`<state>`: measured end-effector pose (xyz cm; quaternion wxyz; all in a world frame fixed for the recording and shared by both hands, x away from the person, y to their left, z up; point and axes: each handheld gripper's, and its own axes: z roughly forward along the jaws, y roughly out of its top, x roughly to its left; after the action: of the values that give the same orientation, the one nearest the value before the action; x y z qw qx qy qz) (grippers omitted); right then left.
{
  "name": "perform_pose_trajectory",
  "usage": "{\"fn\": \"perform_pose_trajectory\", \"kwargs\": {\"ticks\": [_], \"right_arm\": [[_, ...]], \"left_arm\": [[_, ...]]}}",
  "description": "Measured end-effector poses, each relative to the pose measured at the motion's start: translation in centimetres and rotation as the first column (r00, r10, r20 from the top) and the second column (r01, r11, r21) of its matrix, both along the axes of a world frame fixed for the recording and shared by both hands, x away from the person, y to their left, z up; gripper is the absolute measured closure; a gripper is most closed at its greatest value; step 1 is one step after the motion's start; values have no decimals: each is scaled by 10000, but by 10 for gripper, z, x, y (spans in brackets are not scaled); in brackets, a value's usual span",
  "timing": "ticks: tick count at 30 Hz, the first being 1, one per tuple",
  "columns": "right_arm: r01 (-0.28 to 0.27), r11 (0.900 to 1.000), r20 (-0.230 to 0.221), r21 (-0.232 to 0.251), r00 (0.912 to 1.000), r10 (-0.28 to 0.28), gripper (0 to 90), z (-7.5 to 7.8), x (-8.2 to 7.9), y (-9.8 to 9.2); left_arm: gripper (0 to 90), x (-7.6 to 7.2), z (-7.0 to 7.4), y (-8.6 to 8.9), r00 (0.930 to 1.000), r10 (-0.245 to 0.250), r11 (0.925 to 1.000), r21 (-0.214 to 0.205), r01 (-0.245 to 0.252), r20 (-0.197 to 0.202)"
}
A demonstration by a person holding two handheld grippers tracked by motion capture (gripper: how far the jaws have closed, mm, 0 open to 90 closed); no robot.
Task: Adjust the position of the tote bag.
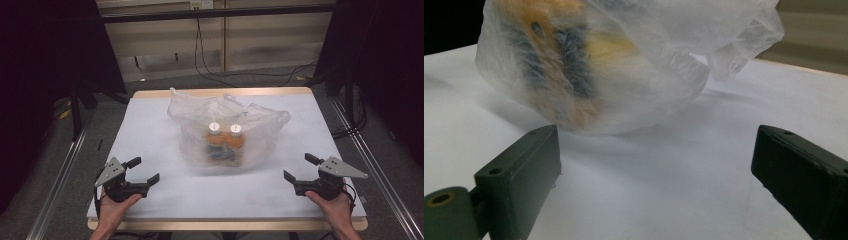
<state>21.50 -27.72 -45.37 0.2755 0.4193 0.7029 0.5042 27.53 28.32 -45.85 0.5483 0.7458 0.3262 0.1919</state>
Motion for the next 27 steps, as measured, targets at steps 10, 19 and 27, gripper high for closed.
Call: {"fn": "perform_pose_trajectory", "kwargs": {"ticks": [10, 19, 27], "right_arm": [[108, 9999, -482, 90, 9988, -103, 153, -2, 4, -3], [-36, 10000, -661, 88, 9978, 42, 249, 2, 7, -10], [-526, 9986, -883, 14, 9947, 526, 335, 10, 19, -2]], "left_arm": [[123, 3, -2, 1, 9992, -133, 9999, -69, 131, -390], [201, 6, -2, -11, 9966, -640, 9979, 105, 647, -525], [263, 14, 5, -25, 9931, -1095, 9936, 218, 1105, -414]]}}
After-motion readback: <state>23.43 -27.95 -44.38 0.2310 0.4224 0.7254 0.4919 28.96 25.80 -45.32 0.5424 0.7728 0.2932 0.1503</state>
